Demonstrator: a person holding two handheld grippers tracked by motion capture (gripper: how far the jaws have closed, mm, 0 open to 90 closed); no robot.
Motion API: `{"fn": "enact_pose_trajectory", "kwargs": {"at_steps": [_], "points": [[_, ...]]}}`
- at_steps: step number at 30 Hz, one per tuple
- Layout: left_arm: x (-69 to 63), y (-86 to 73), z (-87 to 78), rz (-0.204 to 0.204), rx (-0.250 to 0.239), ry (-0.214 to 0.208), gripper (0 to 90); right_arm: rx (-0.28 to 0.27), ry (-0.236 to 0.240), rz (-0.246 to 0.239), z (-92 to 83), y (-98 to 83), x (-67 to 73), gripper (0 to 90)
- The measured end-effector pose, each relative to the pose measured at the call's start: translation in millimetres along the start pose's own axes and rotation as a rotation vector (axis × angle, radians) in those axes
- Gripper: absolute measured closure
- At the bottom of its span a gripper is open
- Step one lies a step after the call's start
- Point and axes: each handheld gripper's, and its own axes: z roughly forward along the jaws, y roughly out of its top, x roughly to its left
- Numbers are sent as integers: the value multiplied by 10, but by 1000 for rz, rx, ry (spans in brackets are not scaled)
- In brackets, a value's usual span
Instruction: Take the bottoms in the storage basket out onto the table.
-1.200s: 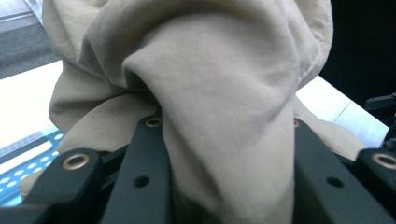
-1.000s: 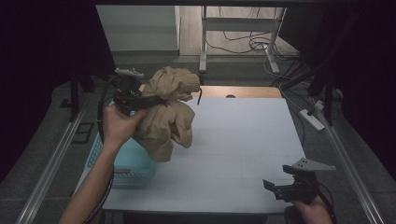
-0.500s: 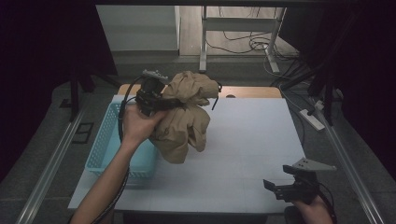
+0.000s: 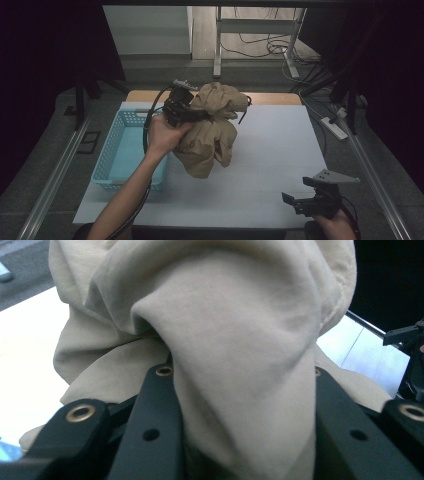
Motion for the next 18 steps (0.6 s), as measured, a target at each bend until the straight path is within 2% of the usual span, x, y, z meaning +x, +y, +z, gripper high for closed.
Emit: {"fn": "enact_pose_trajectory", "kwargs": {"at_steps": [18], "points": [[-82, -10, 480, 9, 34, -28, 704, -3, 0, -8, -1, -1, 4, 3]]}}
